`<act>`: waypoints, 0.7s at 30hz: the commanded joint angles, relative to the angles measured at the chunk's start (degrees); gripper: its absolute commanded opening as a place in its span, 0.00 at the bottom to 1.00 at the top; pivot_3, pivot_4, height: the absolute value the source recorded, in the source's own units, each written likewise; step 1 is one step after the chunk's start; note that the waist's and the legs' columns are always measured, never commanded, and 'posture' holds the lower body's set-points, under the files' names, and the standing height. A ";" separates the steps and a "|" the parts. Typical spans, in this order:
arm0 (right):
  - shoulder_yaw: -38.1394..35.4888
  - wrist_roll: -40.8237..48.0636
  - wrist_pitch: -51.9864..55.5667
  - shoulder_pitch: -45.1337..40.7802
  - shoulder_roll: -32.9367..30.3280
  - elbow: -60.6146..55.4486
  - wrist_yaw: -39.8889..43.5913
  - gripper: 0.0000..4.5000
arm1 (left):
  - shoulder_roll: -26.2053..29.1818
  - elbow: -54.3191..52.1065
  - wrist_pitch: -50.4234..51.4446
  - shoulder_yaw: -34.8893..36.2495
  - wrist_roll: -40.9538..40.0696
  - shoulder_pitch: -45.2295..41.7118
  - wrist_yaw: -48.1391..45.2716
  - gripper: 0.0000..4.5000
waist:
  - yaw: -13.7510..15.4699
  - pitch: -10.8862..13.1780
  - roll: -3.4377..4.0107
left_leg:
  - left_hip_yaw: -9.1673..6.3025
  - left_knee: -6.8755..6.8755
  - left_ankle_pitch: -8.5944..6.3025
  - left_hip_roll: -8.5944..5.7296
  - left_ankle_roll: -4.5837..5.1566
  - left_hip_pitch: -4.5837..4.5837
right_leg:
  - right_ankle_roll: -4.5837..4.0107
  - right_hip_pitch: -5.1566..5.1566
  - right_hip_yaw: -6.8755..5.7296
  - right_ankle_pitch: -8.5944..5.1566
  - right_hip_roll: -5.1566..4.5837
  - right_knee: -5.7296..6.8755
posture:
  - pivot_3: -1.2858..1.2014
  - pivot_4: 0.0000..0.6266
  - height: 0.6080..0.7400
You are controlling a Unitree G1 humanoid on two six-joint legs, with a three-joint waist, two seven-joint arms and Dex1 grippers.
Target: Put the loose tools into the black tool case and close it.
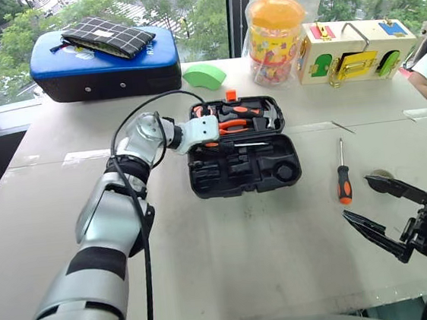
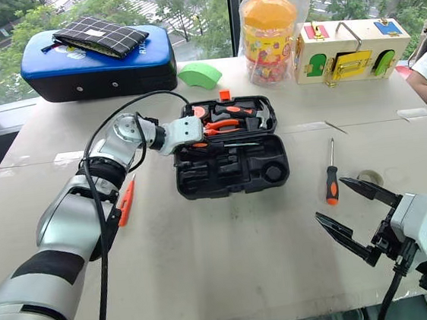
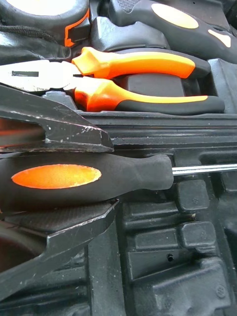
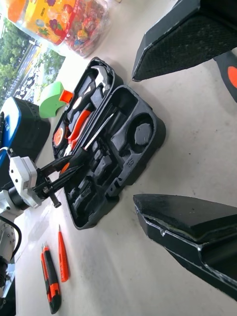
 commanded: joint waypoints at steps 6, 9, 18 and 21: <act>-1.24 0.55 -1.40 -0.62 -0.74 -0.82 0.17 0.81 | 1.42 0.09 4.69 8.90 -5.45 -4.09 -4.60 0.82 | 0.10 0.05 -0.04 | -0.03 0.00 0.00 0.00 0.00 -0.04 | 0.00 -0.02 -0.05 0.00 0.00 0.02 | 0.52 0.24 1.00; 0.35 -0.65 -1.46 -1.73 -0.69 -0.09 -0.32 0.81 | 1.26 -1.39 13.08 12.62 -8.64 -3.84 -7.49 0.75 | 0.08 0.06 -0.04 | -0.05 0.00 0.00 0.00 0.00 -0.05 | 0.01 -0.01 -0.11 -0.02 0.00 0.02 | 0.52 0.24 1.00; 1.45 -1.18 -0.93 -3.82 -1.02 0.51 -0.97 0.81 | -4.36 -16.57 30.19 17.01 -12.26 7.06 3.27 0.01 | -0.05 0.05 -0.02 | -0.05 0.03 0.00 -0.02 -0.01 -0.02 | 0.02 0.00 -0.04 -0.02 -0.02 0.11 | 0.52 0.24 1.00; 1.37 -1.22 -0.75 -3.91 -1.17 0.50 -1.18 0.81 | -6.57 -19.54 33.24 16.42 -11.02 11.02 10.24 0.01 | -0.03 0.06 -0.03 | -0.11 0.03 0.00 -0.01 -0.01 -0.02 | 0.02 -0.01 -0.04 -0.02 0.00 0.13 | 0.52 0.24 1.00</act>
